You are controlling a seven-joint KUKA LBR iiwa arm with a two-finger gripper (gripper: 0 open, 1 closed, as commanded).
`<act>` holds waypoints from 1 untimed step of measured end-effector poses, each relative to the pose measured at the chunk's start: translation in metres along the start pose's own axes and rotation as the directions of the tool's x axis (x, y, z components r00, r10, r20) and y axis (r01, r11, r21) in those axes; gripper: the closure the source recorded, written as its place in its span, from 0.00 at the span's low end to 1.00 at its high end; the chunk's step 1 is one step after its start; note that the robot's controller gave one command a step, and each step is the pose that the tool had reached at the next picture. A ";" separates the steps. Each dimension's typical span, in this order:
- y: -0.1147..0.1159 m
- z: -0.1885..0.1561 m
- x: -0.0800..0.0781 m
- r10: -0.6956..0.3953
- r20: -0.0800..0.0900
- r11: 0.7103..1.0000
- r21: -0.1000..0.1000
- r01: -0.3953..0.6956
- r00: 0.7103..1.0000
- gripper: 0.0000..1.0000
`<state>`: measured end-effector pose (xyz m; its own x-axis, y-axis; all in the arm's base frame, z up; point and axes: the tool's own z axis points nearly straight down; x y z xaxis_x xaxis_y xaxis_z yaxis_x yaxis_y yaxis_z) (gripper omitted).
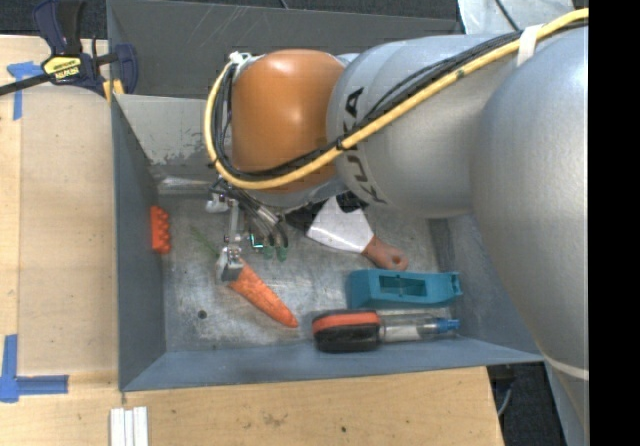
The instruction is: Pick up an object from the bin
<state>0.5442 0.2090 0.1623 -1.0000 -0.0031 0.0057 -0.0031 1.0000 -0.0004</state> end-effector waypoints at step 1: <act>-0.001 -0.004 -0.002 0.003 0.008 1.000 -0.002 -0.003 1.000 0.00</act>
Offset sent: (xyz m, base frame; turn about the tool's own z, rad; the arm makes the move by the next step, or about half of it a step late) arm -0.0186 -0.0527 -0.0923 0.1034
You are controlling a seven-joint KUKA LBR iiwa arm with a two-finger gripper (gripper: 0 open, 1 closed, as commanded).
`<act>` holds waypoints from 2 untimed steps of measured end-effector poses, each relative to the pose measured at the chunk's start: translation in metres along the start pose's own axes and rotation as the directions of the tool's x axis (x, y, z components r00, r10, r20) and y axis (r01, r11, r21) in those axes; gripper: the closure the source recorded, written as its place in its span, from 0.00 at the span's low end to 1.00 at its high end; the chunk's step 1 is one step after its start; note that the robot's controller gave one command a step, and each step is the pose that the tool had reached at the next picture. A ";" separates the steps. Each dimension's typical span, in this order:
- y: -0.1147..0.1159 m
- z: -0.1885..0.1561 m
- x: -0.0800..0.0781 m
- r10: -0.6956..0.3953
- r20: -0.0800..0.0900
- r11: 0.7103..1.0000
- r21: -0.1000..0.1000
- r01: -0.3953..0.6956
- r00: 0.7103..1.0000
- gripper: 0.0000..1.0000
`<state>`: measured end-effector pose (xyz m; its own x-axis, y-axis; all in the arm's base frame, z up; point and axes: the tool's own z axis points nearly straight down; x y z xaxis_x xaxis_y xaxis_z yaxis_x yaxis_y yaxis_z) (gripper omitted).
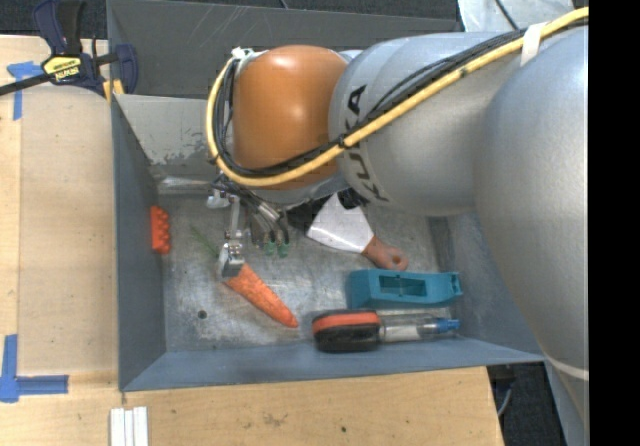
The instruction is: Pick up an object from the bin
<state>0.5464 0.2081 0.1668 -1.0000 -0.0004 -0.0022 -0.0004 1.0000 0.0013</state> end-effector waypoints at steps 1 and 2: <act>-0.036 0.067 0.014 0.069 0.004 0.998 -0.001 -0.069 0.998 0.00; -0.042 0.078 0.015 0.096 0.001 0.995 0.001 -0.096 0.995 0.00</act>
Offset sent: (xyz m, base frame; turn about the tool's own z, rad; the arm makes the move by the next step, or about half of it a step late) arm -0.0231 -0.0457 -0.0307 0.1971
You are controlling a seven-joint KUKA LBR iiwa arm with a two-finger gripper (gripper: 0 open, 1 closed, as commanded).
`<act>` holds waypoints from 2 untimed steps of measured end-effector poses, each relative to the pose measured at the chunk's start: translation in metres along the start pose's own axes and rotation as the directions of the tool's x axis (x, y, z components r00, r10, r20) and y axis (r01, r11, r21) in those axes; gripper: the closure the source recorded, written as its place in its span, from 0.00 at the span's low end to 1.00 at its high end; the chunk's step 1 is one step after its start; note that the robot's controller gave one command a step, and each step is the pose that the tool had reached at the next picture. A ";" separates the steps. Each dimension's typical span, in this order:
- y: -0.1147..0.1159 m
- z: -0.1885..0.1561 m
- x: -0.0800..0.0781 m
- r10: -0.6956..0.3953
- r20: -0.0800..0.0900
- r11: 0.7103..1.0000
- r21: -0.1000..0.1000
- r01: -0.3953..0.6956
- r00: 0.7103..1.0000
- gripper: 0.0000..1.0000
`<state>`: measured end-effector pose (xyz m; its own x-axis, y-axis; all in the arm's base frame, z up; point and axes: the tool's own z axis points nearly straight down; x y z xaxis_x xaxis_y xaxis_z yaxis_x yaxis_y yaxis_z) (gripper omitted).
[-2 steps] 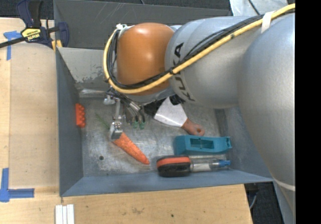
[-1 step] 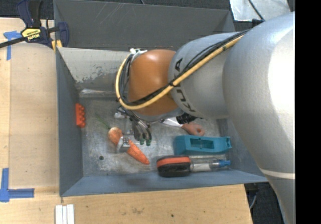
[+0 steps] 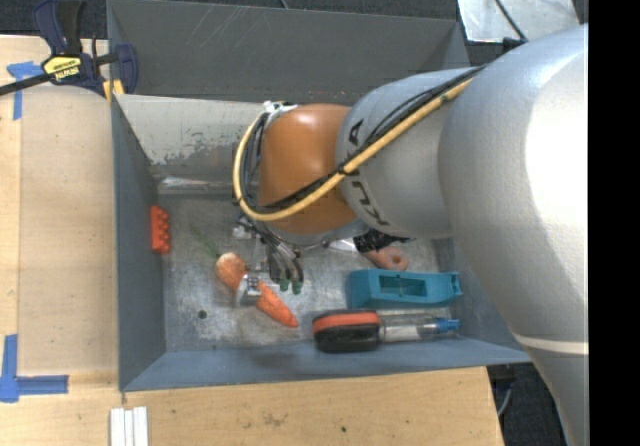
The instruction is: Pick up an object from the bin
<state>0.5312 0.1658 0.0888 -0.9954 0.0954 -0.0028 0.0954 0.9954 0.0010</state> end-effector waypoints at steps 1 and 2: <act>-0.025 -0.010 0.003 0.050 -0.004 0.999 0.001 -0.050 0.999 0.00; -0.023 0.010 0.005 -0.005 -0.001 1.000 0.000 0.005 1.000 0.00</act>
Offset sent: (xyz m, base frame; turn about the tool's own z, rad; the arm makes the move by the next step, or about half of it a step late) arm -0.0098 -0.0207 -0.0188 -0.0200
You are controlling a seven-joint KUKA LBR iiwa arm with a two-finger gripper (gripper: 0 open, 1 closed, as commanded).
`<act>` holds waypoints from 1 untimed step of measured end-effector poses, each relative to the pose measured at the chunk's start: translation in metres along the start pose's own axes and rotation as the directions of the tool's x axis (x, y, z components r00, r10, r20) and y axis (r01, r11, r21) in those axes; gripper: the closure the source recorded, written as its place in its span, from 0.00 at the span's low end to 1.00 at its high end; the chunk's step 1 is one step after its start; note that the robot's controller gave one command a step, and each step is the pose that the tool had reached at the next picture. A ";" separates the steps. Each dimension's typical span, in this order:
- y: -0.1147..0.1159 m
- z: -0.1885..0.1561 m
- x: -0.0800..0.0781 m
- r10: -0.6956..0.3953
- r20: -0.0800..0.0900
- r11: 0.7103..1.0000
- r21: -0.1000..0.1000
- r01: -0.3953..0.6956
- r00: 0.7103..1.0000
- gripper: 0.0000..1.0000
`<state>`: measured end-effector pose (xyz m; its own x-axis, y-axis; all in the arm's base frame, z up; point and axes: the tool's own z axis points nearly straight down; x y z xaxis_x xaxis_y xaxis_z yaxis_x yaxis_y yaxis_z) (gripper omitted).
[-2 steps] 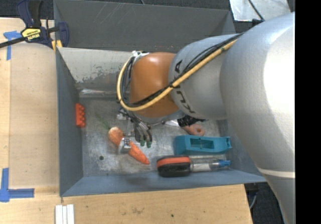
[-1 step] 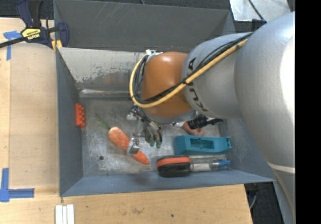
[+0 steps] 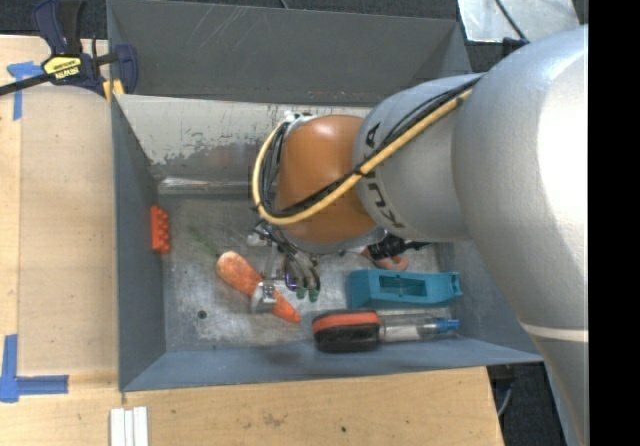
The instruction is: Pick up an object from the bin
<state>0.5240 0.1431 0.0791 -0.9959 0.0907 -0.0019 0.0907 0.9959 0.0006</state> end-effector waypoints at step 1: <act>0.006 -0.003 -0.004 0.196 0.026 0.981 -0.019 -0.196 0.980 1.00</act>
Offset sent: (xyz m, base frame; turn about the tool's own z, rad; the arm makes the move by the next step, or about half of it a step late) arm 0.0000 0.0000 0.0000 0.0000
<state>0.5288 0.1487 0.0825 -0.9584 0.2841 -0.0276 0.2836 0.9587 0.0201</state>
